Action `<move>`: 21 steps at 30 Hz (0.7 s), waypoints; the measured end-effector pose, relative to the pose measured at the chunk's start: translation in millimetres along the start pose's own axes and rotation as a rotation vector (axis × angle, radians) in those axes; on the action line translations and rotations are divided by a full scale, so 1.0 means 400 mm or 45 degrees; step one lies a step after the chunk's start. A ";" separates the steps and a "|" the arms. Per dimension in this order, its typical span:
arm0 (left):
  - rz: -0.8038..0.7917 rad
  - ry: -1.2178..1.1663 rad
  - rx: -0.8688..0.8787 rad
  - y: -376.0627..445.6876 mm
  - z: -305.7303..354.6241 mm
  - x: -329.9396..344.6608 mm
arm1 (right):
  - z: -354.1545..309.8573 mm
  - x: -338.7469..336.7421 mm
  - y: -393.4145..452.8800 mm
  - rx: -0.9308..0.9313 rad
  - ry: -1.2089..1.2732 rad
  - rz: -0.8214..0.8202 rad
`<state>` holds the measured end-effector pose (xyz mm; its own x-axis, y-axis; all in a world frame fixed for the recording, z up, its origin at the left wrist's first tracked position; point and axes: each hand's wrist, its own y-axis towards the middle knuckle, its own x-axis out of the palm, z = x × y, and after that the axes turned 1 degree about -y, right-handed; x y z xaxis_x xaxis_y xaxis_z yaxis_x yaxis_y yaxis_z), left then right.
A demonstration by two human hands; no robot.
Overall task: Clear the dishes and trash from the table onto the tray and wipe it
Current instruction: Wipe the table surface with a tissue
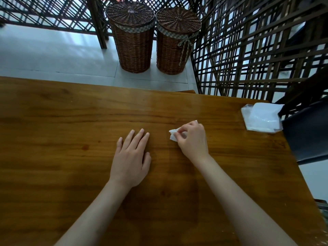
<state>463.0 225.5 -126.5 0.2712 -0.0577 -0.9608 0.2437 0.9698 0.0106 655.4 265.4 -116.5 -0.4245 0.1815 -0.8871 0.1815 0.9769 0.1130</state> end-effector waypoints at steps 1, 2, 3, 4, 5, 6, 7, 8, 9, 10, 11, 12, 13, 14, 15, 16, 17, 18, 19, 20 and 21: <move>0.000 0.002 0.000 0.001 0.000 0.001 | 0.000 0.000 -0.003 -0.003 -0.012 0.002; 0.001 0.001 0.000 0.002 -0.001 0.001 | 0.001 -0.001 -0.007 -0.029 -0.038 0.007; 0.002 0.000 0.000 0.004 -0.001 0.002 | 0.000 -0.002 -0.009 -0.071 -0.065 0.003; 0.003 -0.001 0.000 0.005 -0.001 0.004 | -0.001 -0.004 -0.011 -0.121 -0.081 -0.013; 0.004 -0.004 -0.002 0.006 -0.001 0.005 | -0.002 -0.007 -0.010 -0.164 -0.086 -0.039; 0.005 -0.012 -0.004 0.006 -0.002 0.006 | 0.000 -0.010 -0.008 -0.196 -0.089 -0.068; 0.004 -0.016 -0.005 0.005 -0.003 0.007 | 0.005 -0.014 -0.003 -0.207 -0.097 -0.091; 0.003 -0.017 -0.004 0.005 -0.002 0.008 | 0.016 -0.023 0.004 -0.192 -0.117 -0.097; 0.002 -0.017 -0.002 0.004 -0.001 0.008 | 0.032 -0.035 0.014 -0.146 -0.140 -0.084; 0.003 -0.019 -0.001 0.004 -0.001 0.008 | 0.051 -0.048 0.028 -0.079 -0.154 -0.057; 0.004 -0.019 0.001 0.004 0.000 0.007 | 0.068 -0.060 0.041 -0.011 -0.163 -0.023; 0.004 -0.016 0.004 0.005 0.000 0.006 | 0.080 -0.068 0.051 0.041 -0.170 0.013; 0.006 -0.011 0.009 0.006 -0.001 0.006 | 0.081 -0.068 0.054 0.075 -0.171 0.043; 0.008 -0.006 0.013 0.007 -0.002 0.007 | 0.072 -0.064 0.051 0.087 -0.153 0.059; 0.010 -0.004 0.014 0.008 -0.003 0.007 | 0.055 -0.055 0.044 0.064 -0.126 0.051; 0.013 -0.004 0.014 0.008 -0.004 0.007 | 0.033 -0.042 0.029 0.005 -0.101 0.014; 0.016 -0.003 0.013 0.008 -0.006 0.007 | 0.008 -0.027 0.011 -0.075 -0.081 -0.035; 0.016 -0.001 0.012 0.008 -0.007 0.008 | -0.009 -0.014 -0.007 -0.156 -0.065 -0.076; 0.015 0.005 0.012 0.008 -0.006 0.009 | -0.017 -0.008 -0.019 -0.213 -0.052 -0.093; 0.014 0.012 0.014 0.006 -0.006 0.009 | -0.014 -0.009 -0.021 -0.235 -0.052 -0.093; 0.014 0.018 0.015 0.004 -0.006 0.010 | -0.004 -0.017 -0.015 -0.228 -0.072 -0.091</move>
<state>462.3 227.5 -130.9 0.2610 -0.0435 -0.9644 0.2517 0.9675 0.0245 655.8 258.4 -110.3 -0.3794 0.1095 -0.9187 -0.0100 0.9924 0.1225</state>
